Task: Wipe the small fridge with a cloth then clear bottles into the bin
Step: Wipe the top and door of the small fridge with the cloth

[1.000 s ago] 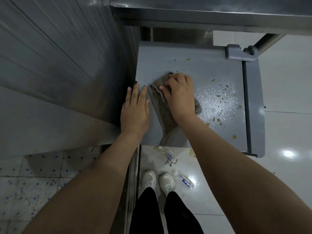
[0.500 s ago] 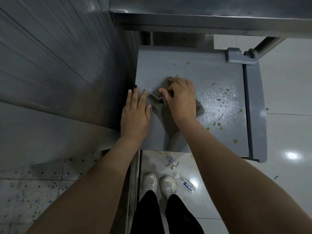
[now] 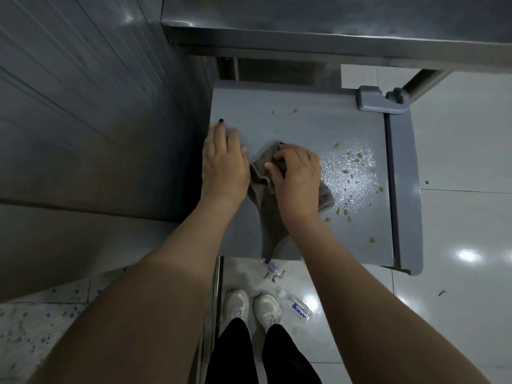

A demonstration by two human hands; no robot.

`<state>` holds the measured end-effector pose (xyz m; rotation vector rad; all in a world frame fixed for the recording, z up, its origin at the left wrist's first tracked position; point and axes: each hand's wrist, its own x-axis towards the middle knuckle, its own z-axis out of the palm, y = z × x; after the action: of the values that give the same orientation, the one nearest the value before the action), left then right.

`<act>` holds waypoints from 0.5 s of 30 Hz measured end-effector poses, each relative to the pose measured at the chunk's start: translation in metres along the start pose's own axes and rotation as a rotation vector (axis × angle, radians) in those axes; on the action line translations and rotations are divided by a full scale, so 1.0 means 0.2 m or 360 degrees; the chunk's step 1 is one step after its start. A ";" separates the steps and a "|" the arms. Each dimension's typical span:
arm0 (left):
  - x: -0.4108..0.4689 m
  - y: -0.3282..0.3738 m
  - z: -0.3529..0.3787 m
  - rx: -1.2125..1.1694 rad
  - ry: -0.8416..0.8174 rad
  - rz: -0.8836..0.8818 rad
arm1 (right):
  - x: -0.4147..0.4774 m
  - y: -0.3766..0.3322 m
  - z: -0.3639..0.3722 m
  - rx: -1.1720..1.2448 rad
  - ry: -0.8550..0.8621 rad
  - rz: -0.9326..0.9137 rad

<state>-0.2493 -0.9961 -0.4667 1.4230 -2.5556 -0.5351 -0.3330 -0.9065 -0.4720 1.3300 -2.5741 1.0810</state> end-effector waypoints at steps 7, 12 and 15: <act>0.09 0.02 0.01 0.0071 0.0002 0.0038 | 0.24 0.06 0.09 -0.0023 -0.0077 -0.0144; 0.09 0.02 0.02 0.0090 0.0007 0.0016 | 0.50 0.10 0.17 0.0019 -0.0101 -0.0103; 0.10 0.03 0.02 0.0111 0.0000 0.0003 | 0.53 0.11 0.18 -0.0017 -0.0175 -0.0106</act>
<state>-0.2649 -1.0094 -0.4684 1.4428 -2.5992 -0.4499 -0.4068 -0.9946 -0.4761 1.5015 -2.5861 1.0096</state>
